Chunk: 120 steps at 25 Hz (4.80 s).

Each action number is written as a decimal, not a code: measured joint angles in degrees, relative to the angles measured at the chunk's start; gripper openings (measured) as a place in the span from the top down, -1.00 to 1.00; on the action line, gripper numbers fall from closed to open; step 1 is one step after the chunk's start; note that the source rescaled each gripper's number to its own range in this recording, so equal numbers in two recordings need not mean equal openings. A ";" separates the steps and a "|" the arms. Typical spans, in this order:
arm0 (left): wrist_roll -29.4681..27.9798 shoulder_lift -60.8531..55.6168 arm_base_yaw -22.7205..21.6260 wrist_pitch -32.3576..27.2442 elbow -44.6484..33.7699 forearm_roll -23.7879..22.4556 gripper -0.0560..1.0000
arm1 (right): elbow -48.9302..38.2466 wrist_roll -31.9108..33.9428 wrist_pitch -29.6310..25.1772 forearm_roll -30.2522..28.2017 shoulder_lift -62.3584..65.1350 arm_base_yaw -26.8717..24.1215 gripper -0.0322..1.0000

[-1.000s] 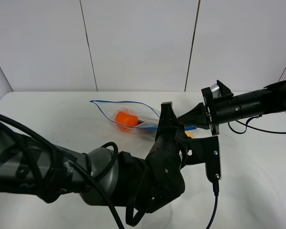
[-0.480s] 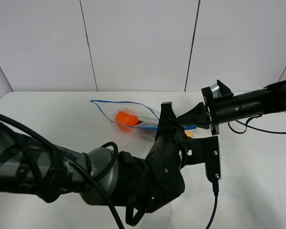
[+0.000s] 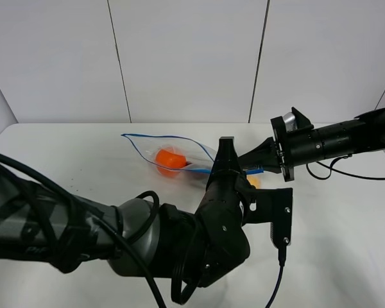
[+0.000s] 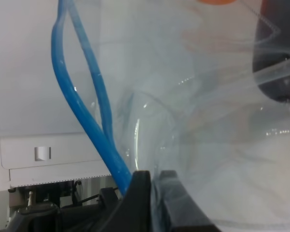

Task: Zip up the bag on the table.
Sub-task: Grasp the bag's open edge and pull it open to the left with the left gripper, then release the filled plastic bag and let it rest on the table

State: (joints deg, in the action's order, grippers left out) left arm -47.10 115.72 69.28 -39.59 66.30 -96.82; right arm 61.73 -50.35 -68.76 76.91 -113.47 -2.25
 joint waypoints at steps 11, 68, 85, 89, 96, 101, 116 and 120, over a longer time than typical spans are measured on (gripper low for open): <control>0.85 -4.20 -2.82 -0.90 -7.33 0.14 0.89 | 0.00 -0.42 -0.20 -0.91 0.00 0.19 0.94; -0.20 -8.63 -28.36 -1.28 -14.96 -2.72 0.78 | 0.00 -1.23 -0.07 -1.65 0.00 0.19 0.94; -1.97 -8.67 -28.91 -5.96 -15.08 -1.49 -0.35 | 0.00 -1.64 -0.12 -2.87 0.00 0.13 0.94; -4.97 -8.67 -28.91 -7.18 -15.08 0.30 -0.47 | 0.00 -1.64 -0.12 -2.87 0.00 0.13 0.94; -6.67 -8.67 -28.91 -9.16 -15.08 1.25 -0.92 | 0.00 -1.68 -0.12 -2.87 0.00 0.13 0.94; -6.61 -8.83 -28.91 -9.52 -15.08 5.08 -0.95 | 0.00 -2.10 -0.12 -2.87 0.00 0.13 0.94; 16.91 -24.13 -48.25 2.96 -12.72 46.40 -0.95 | 0.00 -2.47 -0.12 -3.04 0.00 0.13 0.94; 35.84 -25.43 -55.62 1.64 -6.93 67.45 -0.95 | 0.00 -2.47 -0.12 -3.04 0.00 0.13 0.94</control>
State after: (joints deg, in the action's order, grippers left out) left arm -11.25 90.28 13.66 -37.95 59.37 -29.37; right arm 61.73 -52.83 -68.89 73.86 -113.47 -2.12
